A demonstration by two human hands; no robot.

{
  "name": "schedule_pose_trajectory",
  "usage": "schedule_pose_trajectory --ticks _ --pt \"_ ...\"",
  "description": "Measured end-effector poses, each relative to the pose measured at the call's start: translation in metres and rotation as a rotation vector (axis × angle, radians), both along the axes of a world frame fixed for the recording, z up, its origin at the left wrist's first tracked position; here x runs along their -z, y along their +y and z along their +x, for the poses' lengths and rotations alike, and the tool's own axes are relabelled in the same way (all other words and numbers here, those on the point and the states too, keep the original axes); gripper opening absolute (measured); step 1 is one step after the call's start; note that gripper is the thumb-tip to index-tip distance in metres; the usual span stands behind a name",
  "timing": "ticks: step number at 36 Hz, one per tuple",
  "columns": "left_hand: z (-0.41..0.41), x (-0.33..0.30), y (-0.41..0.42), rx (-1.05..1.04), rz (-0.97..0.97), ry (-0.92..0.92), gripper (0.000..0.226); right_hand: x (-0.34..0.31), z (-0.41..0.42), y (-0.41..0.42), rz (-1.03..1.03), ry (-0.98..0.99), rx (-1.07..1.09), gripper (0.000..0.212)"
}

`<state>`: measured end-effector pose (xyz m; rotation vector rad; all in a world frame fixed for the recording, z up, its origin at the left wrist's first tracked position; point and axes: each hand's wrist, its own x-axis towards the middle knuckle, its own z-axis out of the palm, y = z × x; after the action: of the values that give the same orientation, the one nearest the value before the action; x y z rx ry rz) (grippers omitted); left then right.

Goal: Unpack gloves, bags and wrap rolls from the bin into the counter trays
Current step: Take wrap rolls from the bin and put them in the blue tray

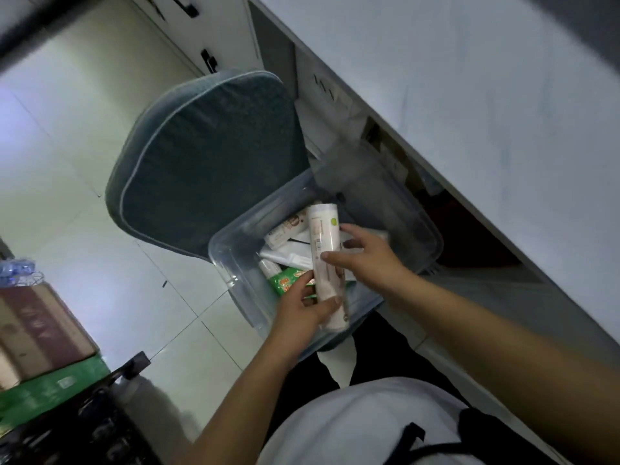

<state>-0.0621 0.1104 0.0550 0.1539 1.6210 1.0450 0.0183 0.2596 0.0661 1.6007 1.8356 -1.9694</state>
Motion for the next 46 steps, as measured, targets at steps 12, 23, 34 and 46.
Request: schedule_pose_trajectory --ticks 12,23,34,46 --pt "-0.008 0.006 -0.016 0.146 -0.058 -0.056 0.055 0.009 -0.021 -0.027 0.135 -0.159 -0.049 0.065" --pt "-0.106 0.097 0.007 0.559 -0.328 0.430 0.066 0.053 0.045 -0.063 0.391 -0.627 -0.240 0.062" --pt "-0.111 0.197 0.093 1.205 -0.439 0.714 0.082 0.084 0.065 -0.103 0.402 -0.744 -0.214 0.069" --pt "-0.104 0.251 0.099 0.744 -0.516 0.762 0.092 0.097 0.069 -0.105 0.370 -0.732 -0.085 0.072"
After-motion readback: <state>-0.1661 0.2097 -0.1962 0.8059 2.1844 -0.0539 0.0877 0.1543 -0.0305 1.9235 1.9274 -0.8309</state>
